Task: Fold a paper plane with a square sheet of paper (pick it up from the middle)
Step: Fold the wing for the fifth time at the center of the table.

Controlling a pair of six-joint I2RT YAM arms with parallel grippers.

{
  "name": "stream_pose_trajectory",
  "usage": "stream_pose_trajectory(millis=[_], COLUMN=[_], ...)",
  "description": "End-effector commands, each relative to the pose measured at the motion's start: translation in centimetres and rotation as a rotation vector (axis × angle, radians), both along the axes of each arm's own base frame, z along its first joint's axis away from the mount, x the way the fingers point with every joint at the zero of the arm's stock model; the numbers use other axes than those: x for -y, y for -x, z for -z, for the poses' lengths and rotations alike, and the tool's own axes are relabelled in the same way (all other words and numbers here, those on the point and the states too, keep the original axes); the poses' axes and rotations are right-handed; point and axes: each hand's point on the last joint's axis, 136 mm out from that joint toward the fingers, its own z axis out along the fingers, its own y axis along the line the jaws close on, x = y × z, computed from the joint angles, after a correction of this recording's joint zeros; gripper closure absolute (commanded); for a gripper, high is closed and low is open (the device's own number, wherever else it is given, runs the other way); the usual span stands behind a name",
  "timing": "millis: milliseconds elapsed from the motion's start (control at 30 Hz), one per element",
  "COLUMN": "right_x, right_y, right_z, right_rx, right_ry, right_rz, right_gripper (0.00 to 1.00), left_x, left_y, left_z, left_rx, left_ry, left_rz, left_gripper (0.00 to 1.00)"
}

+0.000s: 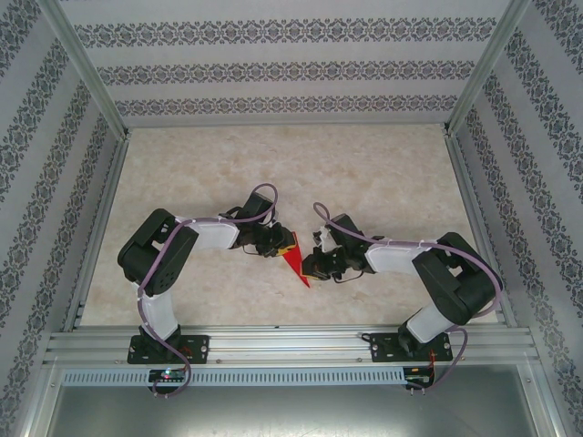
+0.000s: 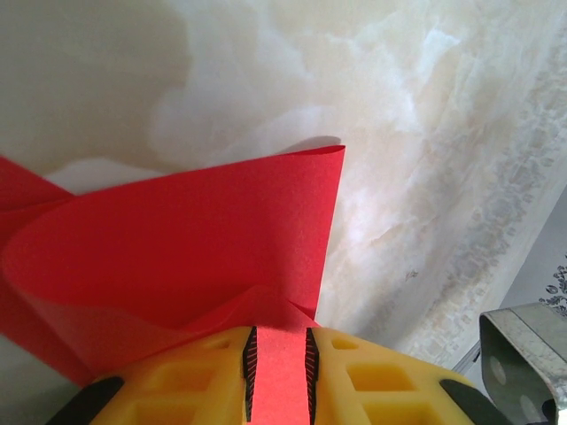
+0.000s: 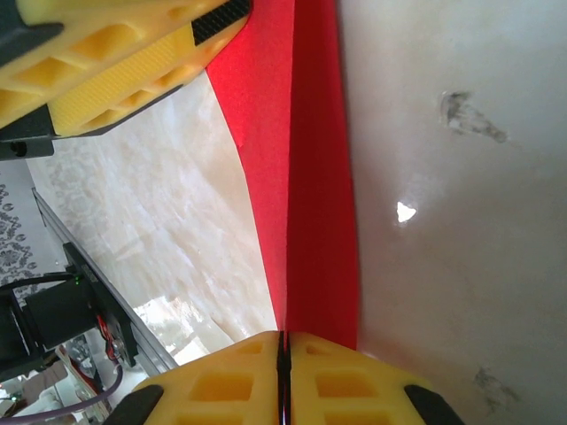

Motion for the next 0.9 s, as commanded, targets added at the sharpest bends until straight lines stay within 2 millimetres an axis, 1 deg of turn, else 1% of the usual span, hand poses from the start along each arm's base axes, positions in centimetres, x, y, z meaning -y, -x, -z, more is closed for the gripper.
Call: stream_pose_trajectory(millis=[0,167,267,333,400,433,500,600,733,800,867], right_x=[0.0,0.5,0.9,1.2,0.9,0.4,0.1,0.4,0.3,0.1,0.1], right_y=[0.9,2.3,2.8,2.8,2.7,2.6,2.3,1.9,2.0,2.2,2.3], right_z=[1.3,3.0,4.1,4.4,3.8,3.2,2.1,0.8,-0.1,-0.3,-0.1], right_rx=[-0.026,-0.051,-0.053,-0.053,-0.042,-0.031,-0.011,0.02,0.021,0.02,0.014], right_ry=[0.025,0.108,0.182,0.212,0.195,0.169,0.146,0.14,0.089,0.07,0.071], right_rz=[-0.018,-0.066,-0.089,-0.087,-0.088,-0.094,-0.093,-0.074,-0.051,-0.05,-0.047], right_gripper=[0.94,0.94,0.93,0.93,0.89,0.87,0.86,0.81,0.78,0.78,0.83], left_x=[-1.4,-1.5,-1.6,-1.6,-1.6,-1.6,-1.6,-1.7,-1.7,-1.7,-1.6], left_y=[2.0,2.0,2.0,2.1,2.1,2.1,2.1,2.2,2.1,2.2,2.1], left_z=[3.0,3.1,3.2,3.1,3.0,3.0,3.0,3.1,3.1,3.2,3.1], left_rx=[-0.094,-0.095,-0.098,-0.1,-0.096,-0.097,-0.097,-0.1,-0.098,-0.101,-0.099], left_ry=[-0.097,-0.099,-0.101,-0.101,-0.102,-0.103,-0.102,-0.106,-0.103,-0.106,-0.104], left_rz=[-0.015,-0.019,-0.022,-0.019,-0.02,-0.02,-0.019,-0.021,-0.02,-0.02,-0.02], left_gripper=[0.75,0.75,0.75,0.75,0.75,0.75,0.75,0.75,0.75,0.75,0.75])
